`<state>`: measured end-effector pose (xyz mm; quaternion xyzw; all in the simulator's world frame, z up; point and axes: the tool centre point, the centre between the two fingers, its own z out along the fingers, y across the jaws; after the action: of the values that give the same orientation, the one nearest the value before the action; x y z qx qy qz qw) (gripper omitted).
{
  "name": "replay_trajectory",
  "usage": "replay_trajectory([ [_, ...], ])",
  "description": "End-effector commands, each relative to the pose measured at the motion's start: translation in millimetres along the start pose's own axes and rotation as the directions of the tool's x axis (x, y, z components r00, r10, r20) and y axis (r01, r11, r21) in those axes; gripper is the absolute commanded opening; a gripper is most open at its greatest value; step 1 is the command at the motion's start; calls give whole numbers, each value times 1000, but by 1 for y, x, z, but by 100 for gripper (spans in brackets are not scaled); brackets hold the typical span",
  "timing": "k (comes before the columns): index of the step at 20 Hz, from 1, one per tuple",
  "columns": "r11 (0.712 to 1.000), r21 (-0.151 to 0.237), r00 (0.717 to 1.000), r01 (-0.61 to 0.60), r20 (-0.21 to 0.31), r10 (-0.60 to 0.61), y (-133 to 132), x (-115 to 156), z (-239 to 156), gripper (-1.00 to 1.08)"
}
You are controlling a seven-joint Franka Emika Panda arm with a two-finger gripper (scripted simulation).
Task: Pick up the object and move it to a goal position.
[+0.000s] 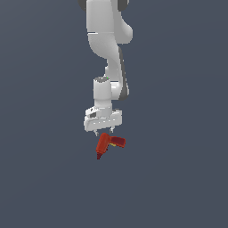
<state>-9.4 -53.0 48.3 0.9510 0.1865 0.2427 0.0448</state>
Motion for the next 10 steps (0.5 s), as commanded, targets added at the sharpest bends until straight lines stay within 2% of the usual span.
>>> replay_trajectory([
  [1, 1000, -1, 1000, 0, -1, 0, 0, 1, 3, 68],
  [3, 1000, 0, 1000, 0, -1, 0, 0, 1, 3, 68],
  [4, 1000, 0, 1000, 0, -1, 0, 0, 1, 3, -100],
  [10, 1000, 0, 1000, 0, -1, 0, 0, 1, 3, -100],
])
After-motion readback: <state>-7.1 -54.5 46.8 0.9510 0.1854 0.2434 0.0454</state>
